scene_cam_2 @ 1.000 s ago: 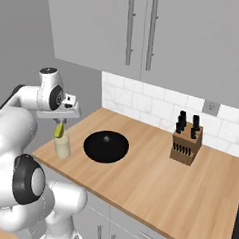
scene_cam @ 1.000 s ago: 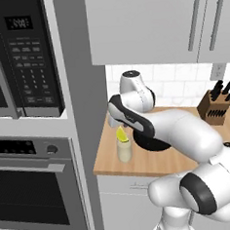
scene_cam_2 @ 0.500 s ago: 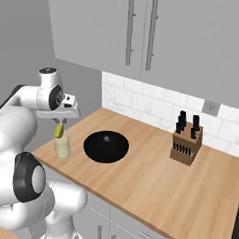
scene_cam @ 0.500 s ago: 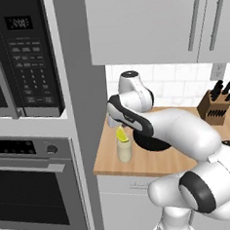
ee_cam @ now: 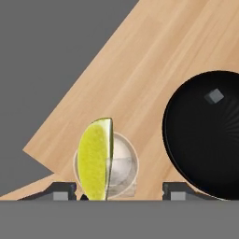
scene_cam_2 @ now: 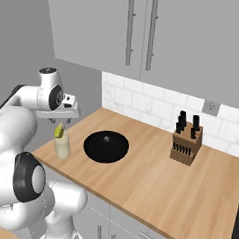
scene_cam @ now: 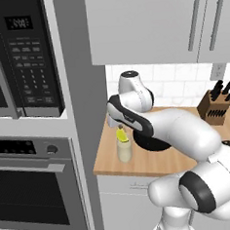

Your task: Grab a lemon wedge from the fridge and one ice cube from the ice bowl, and put them in the glass of lemonade.

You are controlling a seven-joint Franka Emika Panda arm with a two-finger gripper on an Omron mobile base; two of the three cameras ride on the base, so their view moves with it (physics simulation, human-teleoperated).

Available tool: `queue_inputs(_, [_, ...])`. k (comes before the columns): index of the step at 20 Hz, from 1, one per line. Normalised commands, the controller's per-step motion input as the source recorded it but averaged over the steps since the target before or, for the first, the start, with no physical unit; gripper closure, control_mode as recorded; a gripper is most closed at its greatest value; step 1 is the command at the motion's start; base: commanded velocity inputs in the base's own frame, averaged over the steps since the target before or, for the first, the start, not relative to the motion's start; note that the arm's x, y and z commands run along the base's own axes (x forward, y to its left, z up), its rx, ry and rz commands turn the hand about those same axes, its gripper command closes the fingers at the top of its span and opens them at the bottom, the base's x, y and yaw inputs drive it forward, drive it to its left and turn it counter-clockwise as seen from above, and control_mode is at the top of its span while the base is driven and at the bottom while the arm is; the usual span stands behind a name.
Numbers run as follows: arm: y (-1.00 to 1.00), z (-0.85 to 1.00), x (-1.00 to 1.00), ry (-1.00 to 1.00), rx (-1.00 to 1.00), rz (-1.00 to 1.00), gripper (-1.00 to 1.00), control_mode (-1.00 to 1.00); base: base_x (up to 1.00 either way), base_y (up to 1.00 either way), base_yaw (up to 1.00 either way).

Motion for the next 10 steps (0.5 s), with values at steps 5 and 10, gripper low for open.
queue_inputs(5, [0.00, 0.00, 0.00, 0.00, 0.00, 0.00, -1.00, -1.00, 0.00, 0.00, 0.00])
queue_inputs(10, [0.00, 0.00, -0.03, 0.00, 0.00, 0.00, -1.00, -1.00, 0.00, 0.00, 0.00])
